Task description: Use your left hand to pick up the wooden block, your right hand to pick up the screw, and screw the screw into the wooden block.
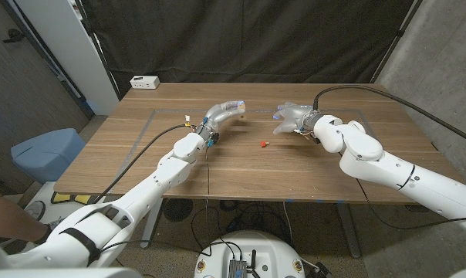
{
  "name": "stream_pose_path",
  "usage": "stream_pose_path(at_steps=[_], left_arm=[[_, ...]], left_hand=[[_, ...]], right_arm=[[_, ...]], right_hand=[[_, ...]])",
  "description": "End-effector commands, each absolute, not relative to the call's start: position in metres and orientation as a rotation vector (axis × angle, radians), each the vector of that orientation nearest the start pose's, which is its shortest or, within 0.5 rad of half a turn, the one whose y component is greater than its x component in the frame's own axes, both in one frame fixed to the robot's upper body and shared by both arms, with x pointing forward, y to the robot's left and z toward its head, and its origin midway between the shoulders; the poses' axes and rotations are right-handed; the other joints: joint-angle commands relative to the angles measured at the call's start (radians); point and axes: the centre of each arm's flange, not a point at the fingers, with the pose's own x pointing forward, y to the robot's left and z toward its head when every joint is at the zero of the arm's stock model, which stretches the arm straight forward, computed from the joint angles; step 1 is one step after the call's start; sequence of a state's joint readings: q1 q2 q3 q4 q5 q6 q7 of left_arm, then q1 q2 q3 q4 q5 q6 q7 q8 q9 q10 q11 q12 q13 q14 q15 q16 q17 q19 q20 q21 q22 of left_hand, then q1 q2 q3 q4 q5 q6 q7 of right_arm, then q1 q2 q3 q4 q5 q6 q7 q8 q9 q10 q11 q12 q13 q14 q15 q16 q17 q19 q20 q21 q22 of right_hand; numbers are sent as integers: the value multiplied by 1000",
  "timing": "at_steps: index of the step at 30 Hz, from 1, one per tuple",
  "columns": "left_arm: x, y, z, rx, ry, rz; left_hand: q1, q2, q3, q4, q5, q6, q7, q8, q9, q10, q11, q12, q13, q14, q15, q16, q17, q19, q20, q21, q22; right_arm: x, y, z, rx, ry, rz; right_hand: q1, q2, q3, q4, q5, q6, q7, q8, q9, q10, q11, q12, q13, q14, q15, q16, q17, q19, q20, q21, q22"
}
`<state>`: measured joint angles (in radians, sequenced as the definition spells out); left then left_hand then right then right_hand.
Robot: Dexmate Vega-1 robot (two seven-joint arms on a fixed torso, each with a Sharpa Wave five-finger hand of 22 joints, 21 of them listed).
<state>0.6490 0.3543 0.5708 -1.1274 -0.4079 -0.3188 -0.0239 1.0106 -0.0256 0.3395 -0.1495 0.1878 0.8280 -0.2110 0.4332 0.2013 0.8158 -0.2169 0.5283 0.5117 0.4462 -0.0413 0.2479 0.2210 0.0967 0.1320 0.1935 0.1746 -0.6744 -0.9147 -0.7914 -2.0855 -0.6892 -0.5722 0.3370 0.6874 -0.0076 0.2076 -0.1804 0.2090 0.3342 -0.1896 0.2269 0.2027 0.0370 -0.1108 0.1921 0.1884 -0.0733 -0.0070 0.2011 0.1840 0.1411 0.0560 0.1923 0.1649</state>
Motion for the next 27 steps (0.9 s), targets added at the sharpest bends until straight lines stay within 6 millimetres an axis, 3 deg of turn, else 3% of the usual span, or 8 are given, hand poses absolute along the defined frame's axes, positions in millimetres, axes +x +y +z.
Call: stream_pose_path(at_steps=[1, 27], left_arm=[[685, 173, -11, 173, -600, -345], [697, 176, -13, 174, -576, -364]], left_hand=[[11, 16, -4, 4, 7, 60, 27, 19, 7, 18, -6, 10, 17, 8, -115, 7, 6, 3, -2, 4, 3], [9, 22, -11, 6, 8, 57, 27, 17, 8, 16, -6, 2, 20, 5, -113, 9, 11, 4, -1, 5, 4]], right_arm=[[556, -173, 28, -1732, -424, 69], [565, -148, 18, -1874, -491, 122]], right_hand=[[14, -2, 7, 0, -6, 9, -3, 6, 2, -8, -3, -3, 3, -1, 5, 1, 4, 9, 2, 1, 3], [71, -26, 30, -4, -11, 19, -3, 17, 12, -12, -7, -3, 5, 18, 9, 6, 6, 40, 15, 5, 3]])
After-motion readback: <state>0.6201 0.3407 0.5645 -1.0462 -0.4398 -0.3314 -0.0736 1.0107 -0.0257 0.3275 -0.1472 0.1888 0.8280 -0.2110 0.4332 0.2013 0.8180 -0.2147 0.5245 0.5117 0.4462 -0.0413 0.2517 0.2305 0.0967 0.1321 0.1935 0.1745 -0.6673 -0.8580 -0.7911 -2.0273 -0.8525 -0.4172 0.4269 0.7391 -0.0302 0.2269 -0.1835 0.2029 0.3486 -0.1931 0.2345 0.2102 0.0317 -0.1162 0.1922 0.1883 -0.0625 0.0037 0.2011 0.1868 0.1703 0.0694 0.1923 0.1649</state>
